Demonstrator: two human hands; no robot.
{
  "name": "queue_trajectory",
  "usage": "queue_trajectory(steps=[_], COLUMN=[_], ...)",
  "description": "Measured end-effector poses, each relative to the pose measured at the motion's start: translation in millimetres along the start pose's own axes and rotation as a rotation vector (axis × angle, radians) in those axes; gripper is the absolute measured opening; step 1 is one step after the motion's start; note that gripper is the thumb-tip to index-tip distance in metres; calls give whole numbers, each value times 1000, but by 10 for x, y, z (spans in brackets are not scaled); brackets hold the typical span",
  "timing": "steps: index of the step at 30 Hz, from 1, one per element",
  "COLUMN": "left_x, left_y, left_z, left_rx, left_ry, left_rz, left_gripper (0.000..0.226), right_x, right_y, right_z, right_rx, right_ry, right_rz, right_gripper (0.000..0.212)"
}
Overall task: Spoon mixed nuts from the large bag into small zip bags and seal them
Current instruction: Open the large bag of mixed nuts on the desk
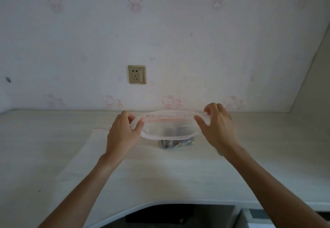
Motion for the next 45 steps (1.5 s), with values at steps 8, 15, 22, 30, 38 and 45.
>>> queue_trajectory(steps=[8,15,22,30,38,45], left_x=[-153,39,97,114,57,77], left_y=[36,215,227,102,33,221], left_z=[364,737,869,754,887,1198], left_rx=[-340,-588,-605,-652,-719,-689], left_ry=[770,1542,1577,1206,1394,1705], left_rz=[-399,-739,-754,-561,-740,-844], left_gripper=[24,24,11,16,11,20], right_x=[612,403,234,288,287,338], right_y=[134,356,354,280,188,299], right_z=[545,855,984,1046,1074,1185], right_rx=[-117,-232,-238,-286,-334,-267], right_ry=[-818,-1741,-1867,-1698,-1671,-1843], right_rz=[560,969,952,879,882,962], right_gripper=[26,22,15,21,22,46])
Point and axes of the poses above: each hand's wrist, its own y-axis away from the middle knuckle, its own z-axis out of the palm, x = y × z, the point moved 10 cm from there along -y, towards the middle knuckle, and after that the axes turned 3 degrees about -z, right-handed, at the moved point
